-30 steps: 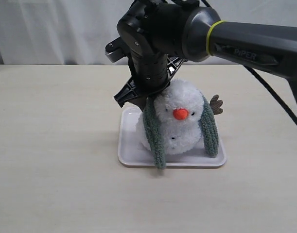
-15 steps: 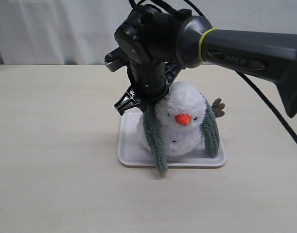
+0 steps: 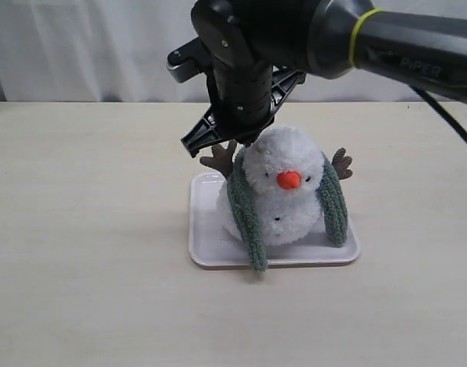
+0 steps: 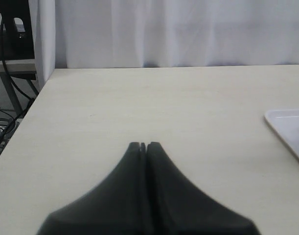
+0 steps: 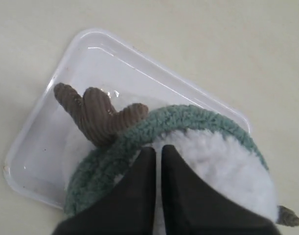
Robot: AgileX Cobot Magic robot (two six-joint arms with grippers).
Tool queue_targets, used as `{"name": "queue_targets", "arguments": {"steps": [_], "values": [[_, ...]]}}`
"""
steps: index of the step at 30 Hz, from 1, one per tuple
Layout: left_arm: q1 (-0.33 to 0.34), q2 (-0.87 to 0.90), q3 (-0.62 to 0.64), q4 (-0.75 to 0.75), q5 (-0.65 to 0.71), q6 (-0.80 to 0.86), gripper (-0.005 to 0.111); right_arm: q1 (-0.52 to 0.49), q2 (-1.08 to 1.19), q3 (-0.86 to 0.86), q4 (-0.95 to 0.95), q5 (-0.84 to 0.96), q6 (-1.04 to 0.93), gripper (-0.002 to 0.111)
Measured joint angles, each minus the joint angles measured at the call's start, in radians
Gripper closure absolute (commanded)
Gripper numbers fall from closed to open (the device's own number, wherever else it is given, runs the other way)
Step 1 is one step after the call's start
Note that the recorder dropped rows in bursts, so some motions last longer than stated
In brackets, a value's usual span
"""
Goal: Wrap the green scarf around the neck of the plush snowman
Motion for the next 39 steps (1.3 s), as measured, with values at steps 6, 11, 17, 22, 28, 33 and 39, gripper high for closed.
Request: {"name": "queue_targets", "arguments": {"steps": [6, 11, 17, 22, 28, 33, 39], "values": [[0.0, 0.0, 0.0, 0.0, 0.0, 0.0, 0.107, 0.0, -0.079, 0.004, 0.023, 0.023, -0.02, 0.104], [0.0, 0.0, 0.0, 0.0, 0.0, 0.0, 0.107, 0.0, -0.195, 0.091, 0.032, -0.006, -0.025, 0.104], [0.0, 0.0, 0.0, 0.0, 0.0, 0.0, 0.107, -0.002, -0.373, 0.282, 0.036, -0.117, 0.013, 0.103], [0.0, 0.0, 0.0, 0.0, 0.0, 0.0, 0.107, -0.044, -0.495, 0.429, 0.04, -0.15, 0.043, 0.083], [0.0, 0.0, 0.0, 0.0, 0.0, 0.0, 0.107, -0.133, -0.614, 0.629, 0.054, -0.178, 0.051, 0.055], [0.0, 0.0, 0.0, 0.0, 0.0, 0.0, 0.107, -0.203, -0.651, 0.809, 0.104, -0.335, 0.042, 0.049], [0.0, 0.0, 0.0, 0.0, 0.0, 0.0, 0.107, -0.27, -0.59, 0.949, 0.179, -0.565, -0.047, 0.049]]}}
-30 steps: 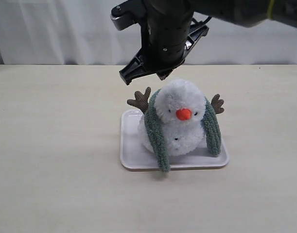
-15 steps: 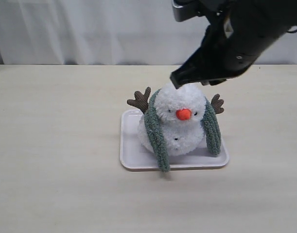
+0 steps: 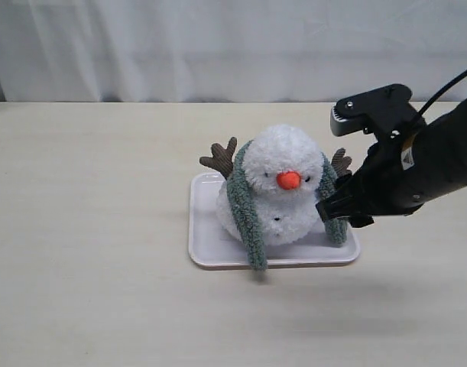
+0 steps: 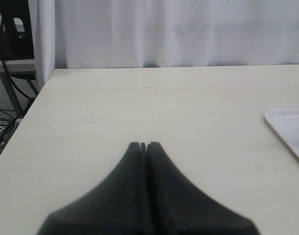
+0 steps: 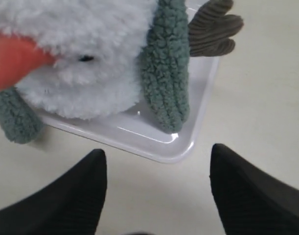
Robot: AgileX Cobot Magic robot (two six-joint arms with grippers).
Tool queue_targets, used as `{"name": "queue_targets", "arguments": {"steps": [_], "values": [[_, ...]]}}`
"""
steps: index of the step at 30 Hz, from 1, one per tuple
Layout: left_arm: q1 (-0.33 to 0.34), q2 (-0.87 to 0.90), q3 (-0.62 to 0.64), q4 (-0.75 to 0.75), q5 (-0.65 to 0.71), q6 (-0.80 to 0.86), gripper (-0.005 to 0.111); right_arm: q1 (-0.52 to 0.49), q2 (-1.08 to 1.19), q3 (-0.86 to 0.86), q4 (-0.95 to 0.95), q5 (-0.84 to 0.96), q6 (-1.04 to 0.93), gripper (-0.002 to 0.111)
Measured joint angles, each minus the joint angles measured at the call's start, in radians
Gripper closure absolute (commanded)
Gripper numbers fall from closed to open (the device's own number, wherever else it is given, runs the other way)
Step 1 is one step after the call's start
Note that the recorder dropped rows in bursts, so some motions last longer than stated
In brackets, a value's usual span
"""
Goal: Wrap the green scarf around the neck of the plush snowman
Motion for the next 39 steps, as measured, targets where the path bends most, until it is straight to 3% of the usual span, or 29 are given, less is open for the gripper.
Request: {"name": "queue_targets", "arguments": {"steps": [9, 19, 22, 30, 39], "values": [[0.0, 0.0, 0.0, 0.0, 0.0, 0.0, 0.107, -0.016, 0.173, 0.038, -0.056, -0.297, -0.068, 0.049], [0.0, 0.0, 0.0, 0.0, 0.0, 0.0, 0.107, -0.141, 0.297, 0.038, -0.111, -0.403, -0.062, 0.052], [0.0, 0.0, 0.0, 0.0, 0.0, 0.0, 0.107, -0.143, 0.329, 0.043, -0.114, -0.425, -0.075, 0.059], [0.0, 0.0, 0.0, 0.0, 0.0, 0.0, 0.107, -0.12, 0.351, 0.043, -0.114, -0.43, -0.094, 0.102], [0.0, 0.0, 0.0, 0.0, 0.0, 0.0, 0.107, -0.092, 0.314, 0.043, -0.067, -0.362, -0.107, 0.104]]}}
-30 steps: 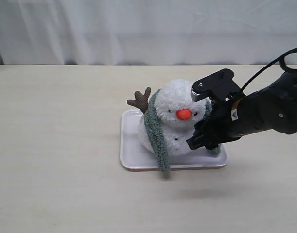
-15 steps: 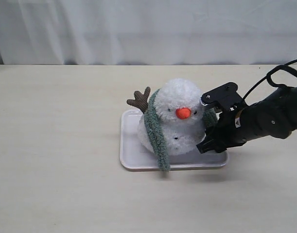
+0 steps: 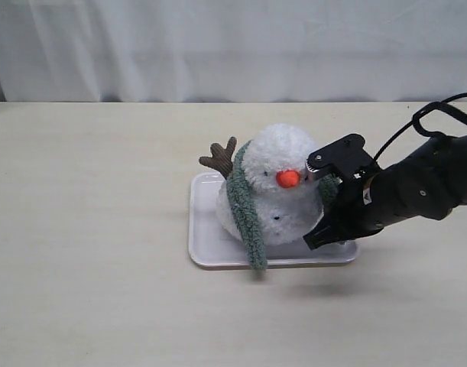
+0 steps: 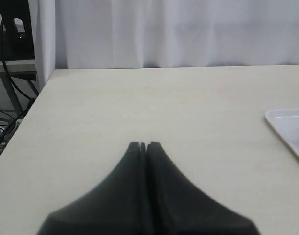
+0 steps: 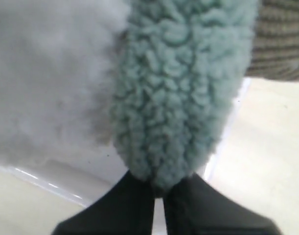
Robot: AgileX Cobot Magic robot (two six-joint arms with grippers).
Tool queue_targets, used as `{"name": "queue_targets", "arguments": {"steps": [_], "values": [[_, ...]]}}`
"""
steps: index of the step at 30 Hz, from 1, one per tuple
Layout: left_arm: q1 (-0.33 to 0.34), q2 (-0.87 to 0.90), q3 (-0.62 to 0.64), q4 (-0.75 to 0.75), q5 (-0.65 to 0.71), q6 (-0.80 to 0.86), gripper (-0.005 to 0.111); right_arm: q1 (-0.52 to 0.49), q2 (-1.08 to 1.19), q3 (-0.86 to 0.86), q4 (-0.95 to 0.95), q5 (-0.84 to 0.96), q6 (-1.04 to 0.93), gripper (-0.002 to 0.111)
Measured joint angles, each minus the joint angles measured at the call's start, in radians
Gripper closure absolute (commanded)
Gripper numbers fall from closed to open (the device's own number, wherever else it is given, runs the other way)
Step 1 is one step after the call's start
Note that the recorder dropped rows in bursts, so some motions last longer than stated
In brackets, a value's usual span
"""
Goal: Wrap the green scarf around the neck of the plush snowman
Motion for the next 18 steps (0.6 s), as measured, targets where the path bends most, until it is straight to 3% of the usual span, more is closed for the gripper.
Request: {"name": "queue_targets", "arguments": {"steps": [18], "values": [[0.0, 0.0, 0.0, 0.0, 0.0, 0.0, 0.107, 0.106, -0.136, 0.0, 0.263, 0.243, -0.021, 0.104]]}}
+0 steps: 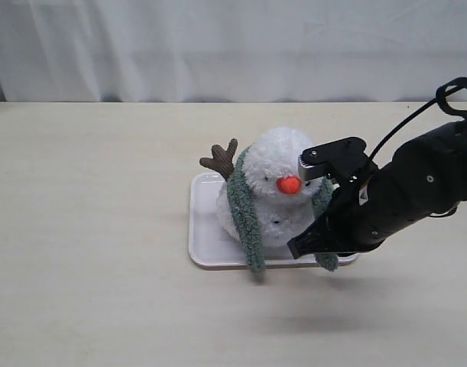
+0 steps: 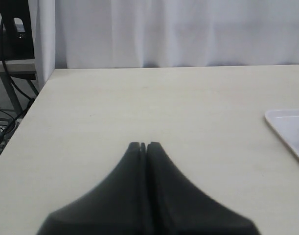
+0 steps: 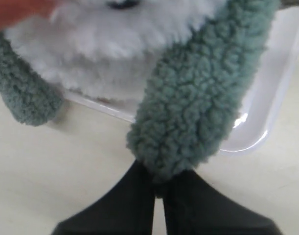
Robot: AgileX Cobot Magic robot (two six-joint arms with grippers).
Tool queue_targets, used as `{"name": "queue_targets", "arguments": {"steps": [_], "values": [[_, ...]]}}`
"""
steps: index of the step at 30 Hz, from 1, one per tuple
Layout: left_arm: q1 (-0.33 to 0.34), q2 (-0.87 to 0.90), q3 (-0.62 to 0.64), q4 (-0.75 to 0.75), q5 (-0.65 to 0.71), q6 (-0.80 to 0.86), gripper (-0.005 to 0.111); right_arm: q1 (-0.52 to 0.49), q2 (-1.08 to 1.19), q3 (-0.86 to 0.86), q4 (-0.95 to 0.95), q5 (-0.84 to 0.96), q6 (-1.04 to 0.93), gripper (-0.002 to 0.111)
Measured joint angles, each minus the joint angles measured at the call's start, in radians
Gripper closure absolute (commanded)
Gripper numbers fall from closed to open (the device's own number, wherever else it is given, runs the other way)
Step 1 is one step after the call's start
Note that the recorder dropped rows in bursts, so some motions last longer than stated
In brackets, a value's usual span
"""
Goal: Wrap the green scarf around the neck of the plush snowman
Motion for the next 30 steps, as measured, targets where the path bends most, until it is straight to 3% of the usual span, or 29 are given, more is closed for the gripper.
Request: {"name": "queue_targets", "arguments": {"steps": [10, 25, 30], "values": [[0.0, 0.0, 0.0, 0.0, 0.0, 0.0, 0.107, 0.0, 0.0, 0.004, 0.185, -0.03, -0.105, 0.104], [0.0, 0.0, 0.0, 0.0, 0.0, -0.002, 0.107, 0.0, 0.124, 0.045, 0.209, -0.196, -0.113, 0.104], [0.0, 0.0, 0.0, 0.0, 0.0, -0.002, 0.107, 0.0, 0.125, 0.045, 0.213, -0.197, -0.133, 0.085]]}}
